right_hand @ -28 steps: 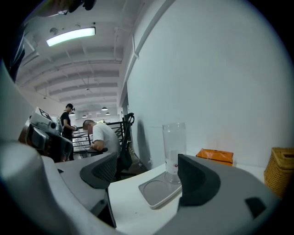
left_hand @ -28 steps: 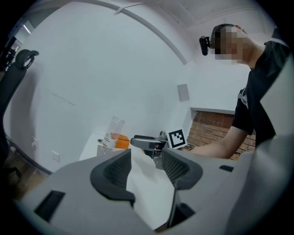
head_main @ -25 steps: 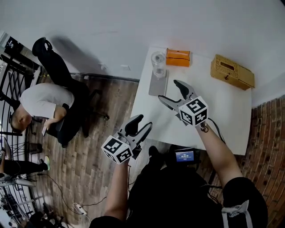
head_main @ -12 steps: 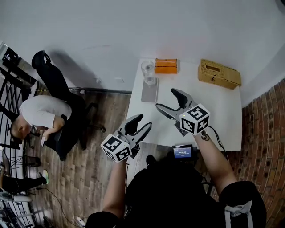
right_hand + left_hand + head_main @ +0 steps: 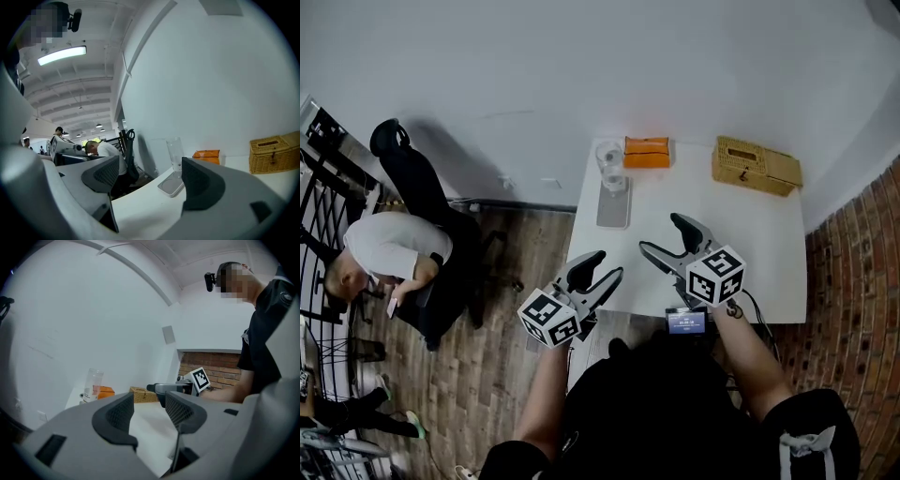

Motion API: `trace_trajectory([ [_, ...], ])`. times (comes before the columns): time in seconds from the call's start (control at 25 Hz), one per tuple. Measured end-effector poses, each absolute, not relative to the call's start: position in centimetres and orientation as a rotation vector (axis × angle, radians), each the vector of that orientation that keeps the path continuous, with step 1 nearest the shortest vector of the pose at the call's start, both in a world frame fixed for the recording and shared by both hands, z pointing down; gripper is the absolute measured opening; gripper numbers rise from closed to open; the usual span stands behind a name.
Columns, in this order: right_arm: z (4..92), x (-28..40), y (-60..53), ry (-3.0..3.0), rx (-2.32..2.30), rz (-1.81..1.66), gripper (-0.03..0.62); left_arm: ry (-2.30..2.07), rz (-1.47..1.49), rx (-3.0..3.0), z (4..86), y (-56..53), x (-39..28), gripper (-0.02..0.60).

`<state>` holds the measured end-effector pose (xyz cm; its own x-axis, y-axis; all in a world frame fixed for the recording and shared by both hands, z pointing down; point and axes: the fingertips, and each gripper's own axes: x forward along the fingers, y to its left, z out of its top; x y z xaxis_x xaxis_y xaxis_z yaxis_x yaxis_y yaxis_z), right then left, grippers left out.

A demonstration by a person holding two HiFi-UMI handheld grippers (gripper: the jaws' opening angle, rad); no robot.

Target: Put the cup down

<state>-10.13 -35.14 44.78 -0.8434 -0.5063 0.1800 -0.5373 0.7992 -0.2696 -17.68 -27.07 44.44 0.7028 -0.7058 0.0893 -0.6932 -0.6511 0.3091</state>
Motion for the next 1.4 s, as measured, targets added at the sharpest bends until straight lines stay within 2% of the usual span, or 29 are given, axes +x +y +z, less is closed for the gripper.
trace_trajectory([
  [1.4,45.0,-11.1,-35.5,-2.844,0.822,0.361,0.426,-1.085,-0.052,2.586,44.7,-26.6,-16.9,0.216],
])
